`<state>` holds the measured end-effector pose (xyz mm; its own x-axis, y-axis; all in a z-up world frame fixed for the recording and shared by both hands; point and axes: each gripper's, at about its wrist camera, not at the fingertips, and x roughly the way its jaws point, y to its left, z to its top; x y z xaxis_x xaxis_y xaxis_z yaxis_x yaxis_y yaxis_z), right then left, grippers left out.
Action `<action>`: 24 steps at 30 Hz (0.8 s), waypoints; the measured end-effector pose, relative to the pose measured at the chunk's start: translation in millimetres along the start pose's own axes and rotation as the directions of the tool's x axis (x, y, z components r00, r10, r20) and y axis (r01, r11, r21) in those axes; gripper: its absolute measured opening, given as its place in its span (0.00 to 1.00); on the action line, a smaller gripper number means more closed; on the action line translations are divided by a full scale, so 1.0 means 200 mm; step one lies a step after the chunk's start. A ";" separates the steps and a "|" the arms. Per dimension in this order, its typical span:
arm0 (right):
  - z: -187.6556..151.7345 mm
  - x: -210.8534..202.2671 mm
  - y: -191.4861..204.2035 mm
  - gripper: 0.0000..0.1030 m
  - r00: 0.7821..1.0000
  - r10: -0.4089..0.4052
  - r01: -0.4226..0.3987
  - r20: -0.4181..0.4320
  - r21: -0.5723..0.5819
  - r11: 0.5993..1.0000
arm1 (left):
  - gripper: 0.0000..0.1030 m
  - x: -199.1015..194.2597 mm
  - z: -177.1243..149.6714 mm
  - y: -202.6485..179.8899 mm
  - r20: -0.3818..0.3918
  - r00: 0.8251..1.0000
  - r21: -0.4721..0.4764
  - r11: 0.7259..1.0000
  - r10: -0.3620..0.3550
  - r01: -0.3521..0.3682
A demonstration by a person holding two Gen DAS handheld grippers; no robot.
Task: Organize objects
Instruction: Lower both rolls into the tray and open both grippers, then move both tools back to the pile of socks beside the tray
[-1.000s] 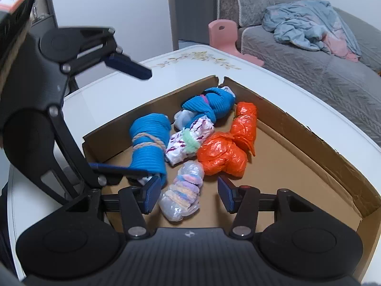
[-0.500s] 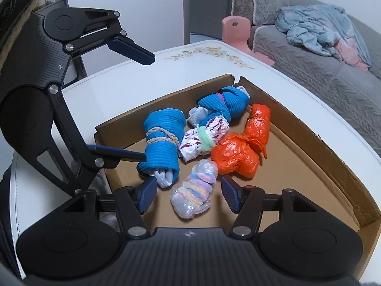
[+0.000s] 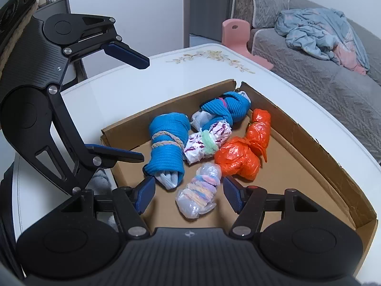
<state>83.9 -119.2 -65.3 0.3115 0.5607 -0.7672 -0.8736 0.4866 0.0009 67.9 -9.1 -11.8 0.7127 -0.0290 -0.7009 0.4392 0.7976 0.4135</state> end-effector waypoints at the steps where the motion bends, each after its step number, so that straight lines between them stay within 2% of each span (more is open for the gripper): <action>1: 0.00 0.00 0.00 0.58 1.000 -0.003 0.003 0.003 0.000 1.000 | 0.99 -0.01 0.00 0.00 0.002 1.000 -0.006 1.000 -0.003 0.003; 8: -0.01 -0.05 0.01 0.62 1.000 -0.018 0.017 0.020 0.012 1.000 | 0.99 -0.06 -0.04 0.04 0.016 1.000 -0.068 0.998 -0.003 0.004; 13: -0.08 -0.19 0.01 0.65 0.995 -0.056 0.052 0.086 0.053 0.997 | 0.99 -0.17 -0.14 0.08 0.048 0.999 -0.195 0.981 0.012 -0.002; 18: -0.24 -0.43 0.07 0.72 0.977 -0.110 0.093 0.181 0.102 0.990 | 0.99 -0.35 -0.32 0.05 0.107 0.994 -0.355 0.935 0.025 0.015; 22: -0.47 -0.63 0.18 0.77 0.955 -0.150 0.117 0.255 0.139 0.983 | 0.99 -0.50 -0.51 -0.06 0.144 0.990 -0.461 0.885 0.000 0.067; 24: -0.59 -0.71 0.25 0.80 0.944 -0.177 0.135 0.278 0.167 0.977 | 0.99 -0.57 -0.58 -0.14 0.165 0.986 -0.486 0.869 -0.018 0.097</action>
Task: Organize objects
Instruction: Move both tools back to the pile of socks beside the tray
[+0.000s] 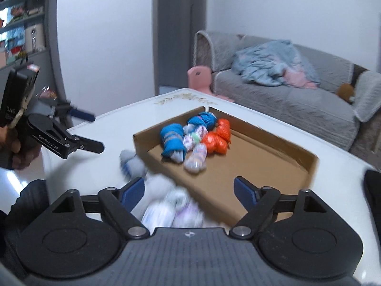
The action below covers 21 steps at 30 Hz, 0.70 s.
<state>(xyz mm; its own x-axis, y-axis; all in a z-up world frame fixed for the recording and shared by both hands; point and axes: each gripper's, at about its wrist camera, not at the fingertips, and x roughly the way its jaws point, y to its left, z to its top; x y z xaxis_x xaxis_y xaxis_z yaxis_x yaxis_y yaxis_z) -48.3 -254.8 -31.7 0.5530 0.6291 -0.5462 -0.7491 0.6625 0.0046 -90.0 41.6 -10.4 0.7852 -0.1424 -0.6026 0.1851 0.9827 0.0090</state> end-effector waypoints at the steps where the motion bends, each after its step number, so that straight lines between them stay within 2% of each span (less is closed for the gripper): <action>1: -0.06 -0.06 0.02 0.81 1.000 -0.006 0.005 0.014 0.008 1.000 | 0.99 -0.04 -0.04 -0.03 0.000 1.000 -0.019 1.000 -0.018 0.018; 3: -0.17 -0.15 0.05 0.85 0.999 -0.015 0.014 0.036 0.034 0.999 | 0.99 -0.09 -0.12 -0.10 -0.007 0.997 -0.051 0.996 -0.072 0.072; 6: -0.31 -0.21 0.09 0.84 0.996 -0.089 0.087 0.026 0.065 0.994 | 0.99 -0.13 -0.19 -0.26 0.002 0.990 -0.076 0.987 -0.142 0.141; 8: -0.38 -0.25 0.11 0.84 0.996 -0.077 0.070 0.054 0.123 0.990 | 0.99 -0.14 -0.23 -0.36 0.017 0.988 -0.048 0.986 -0.156 0.157; 10: -0.44 -0.26 0.17 0.84 0.994 -0.076 0.066 0.079 0.126 0.990 | 0.99 -0.13 -0.25 -0.44 0.002 0.981 -0.037 0.981 -0.192 0.192; 15: -0.55 -0.17 0.28 0.84 0.998 -0.038 0.029 0.058 0.140 0.990 | 0.99 -0.07 -0.26 -0.48 -0.036 0.977 -0.050 0.977 -0.211 0.209; 21: -0.55 -0.06 0.30 0.85 0.998 -0.051 0.046 0.037 0.117 0.992 | 0.99 0.02 -0.26 -0.49 -0.066 0.973 -0.088 0.973 -0.220 0.214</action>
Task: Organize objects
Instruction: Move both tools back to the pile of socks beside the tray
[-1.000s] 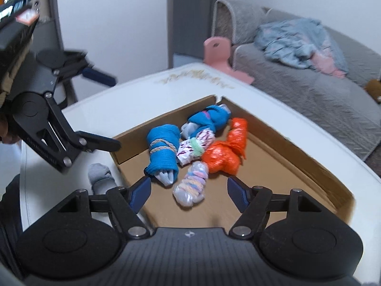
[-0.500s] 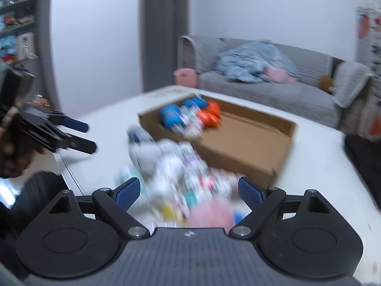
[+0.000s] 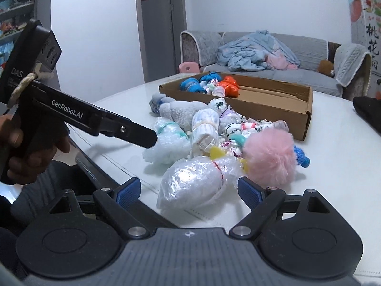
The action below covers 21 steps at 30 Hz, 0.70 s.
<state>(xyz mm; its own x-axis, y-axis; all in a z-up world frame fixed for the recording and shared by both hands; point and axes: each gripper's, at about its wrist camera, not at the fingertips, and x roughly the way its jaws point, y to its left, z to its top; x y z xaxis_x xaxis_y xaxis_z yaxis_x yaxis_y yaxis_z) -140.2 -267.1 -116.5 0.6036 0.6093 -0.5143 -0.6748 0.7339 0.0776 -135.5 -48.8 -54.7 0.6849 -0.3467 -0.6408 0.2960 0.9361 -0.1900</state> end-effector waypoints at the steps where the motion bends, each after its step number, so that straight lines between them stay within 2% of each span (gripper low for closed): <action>1: 0.00 0.02 0.00 0.85 1.000 -0.012 0.012 -0.005 -0.007 1.000 | 0.99 0.02 0.00 0.00 -0.004 1.000 -0.003 1.000 0.003 -0.003; 5: -0.01 0.08 -0.01 0.83 0.999 -0.035 0.035 -0.007 -0.019 0.999 | 0.99 0.08 0.01 -0.02 -0.001 1.000 -0.002 1.000 0.022 -0.022; 7: -0.01 0.09 -0.01 0.71 0.998 -0.059 0.059 0.001 -0.033 0.998 | 0.99 0.11 0.01 -0.03 -0.006 0.999 0.013 0.999 0.036 -0.036; 10: -0.03 0.06 -0.02 0.60 0.998 -0.055 0.055 0.008 -0.024 0.998 | 0.98 0.14 0.00 -0.04 -0.008 0.999 0.034 0.998 0.045 -0.045; 17: -0.08 0.01 -0.02 0.47 0.997 -0.068 0.068 0.031 -0.011 0.998 | 0.97 0.16 0.00 -0.07 0.021 0.999 0.073 0.996 0.047 -0.048; 20: -0.08 0.00 -0.03 0.35 0.997 -0.072 0.072 0.040 0.001 0.997 | 0.95 0.17 0.01 -0.07 0.025 0.999 0.076 0.996 0.046 -0.048; 21: -0.09 -0.01 -0.03 0.33 0.996 -0.073 0.073 0.043 0.008 0.997 | 0.91 0.18 0.01 -0.07 0.020 0.999 0.077 0.996 0.037 -0.039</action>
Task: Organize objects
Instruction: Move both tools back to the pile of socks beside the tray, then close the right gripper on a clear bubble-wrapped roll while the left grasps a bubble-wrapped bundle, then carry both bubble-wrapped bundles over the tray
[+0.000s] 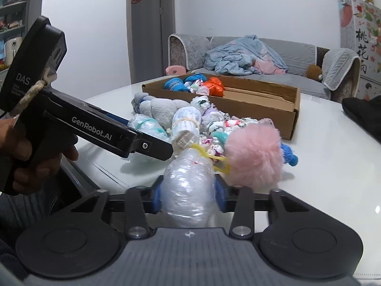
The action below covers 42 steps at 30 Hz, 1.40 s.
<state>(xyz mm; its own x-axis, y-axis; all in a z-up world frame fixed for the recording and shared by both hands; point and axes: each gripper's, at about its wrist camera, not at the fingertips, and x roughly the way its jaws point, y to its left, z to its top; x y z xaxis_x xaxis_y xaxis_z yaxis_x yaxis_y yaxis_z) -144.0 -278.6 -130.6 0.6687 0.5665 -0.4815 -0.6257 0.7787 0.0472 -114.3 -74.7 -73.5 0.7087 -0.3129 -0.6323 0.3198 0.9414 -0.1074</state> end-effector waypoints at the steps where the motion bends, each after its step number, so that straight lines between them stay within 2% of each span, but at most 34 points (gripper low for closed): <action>1: 0.00 0.00 -0.01 0.32 1.000 0.006 -0.006 0.001 0.007 1.000 | 0.87 0.01 0.00 0.00 -0.005 1.000 -0.003 1.000 -0.010 0.010; 4: 0.00 0.00 -0.02 0.31 1.000 0.008 -0.008 0.002 0.015 1.000 | 0.77 0.01 -0.01 0.00 0.007 1.000 0.015 1.000 -0.004 0.004; 7: 0.00 -0.01 -0.03 0.31 1.000 0.009 -0.009 0.002 0.018 1.000 | 0.72 0.00 -0.01 -0.02 0.008 1.000 0.033 0.999 -0.006 0.006; 16: 0.05 -0.04 -0.01 0.30 1.000 0.021 -0.021 0.006 0.006 1.000 | 0.70 -0.09 -0.03 0.01 0.009 1.000 0.046 0.999 -0.002 0.001; 20: 0.12 -0.09 0.00 0.30 0.998 0.037 -0.036 0.041 -0.022 0.999 | 0.70 -0.19 0.01 0.02 0.045 0.999 0.061 0.998 0.008 -0.011; 28: 0.26 -0.10 -0.02 0.30 0.995 0.059 -0.056 0.083 -0.040 0.998 | 0.70 -0.35 0.12 0.11 0.118 0.991 0.062 0.996 0.055 -0.063; 34: 0.39 -0.09 -0.08 0.30 0.991 0.066 -0.059 0.120 -0.057 0.997 | 0.70 -0.40 0.23 0.19 0.160 0.982 0.078 0.991 0.096 -0.109; 42: 0.63 -0.02 -0.20 0.31 0.986 0.057 -0.038 0.154 -0.123 0.992 | 0.71 -0.38 0.52 0.23 0.234 0.965 0.147 0.978 0.114 -0.151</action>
<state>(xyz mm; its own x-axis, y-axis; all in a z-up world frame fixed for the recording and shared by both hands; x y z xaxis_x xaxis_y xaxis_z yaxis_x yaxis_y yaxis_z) -71.3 -278.1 -21.0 0.6860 0.6448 -0.3372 -0.6953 0.7174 -0.0427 -88.2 -21.3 48.9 0.8680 -0.2245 -0.4429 0.2982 0.9489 0.1034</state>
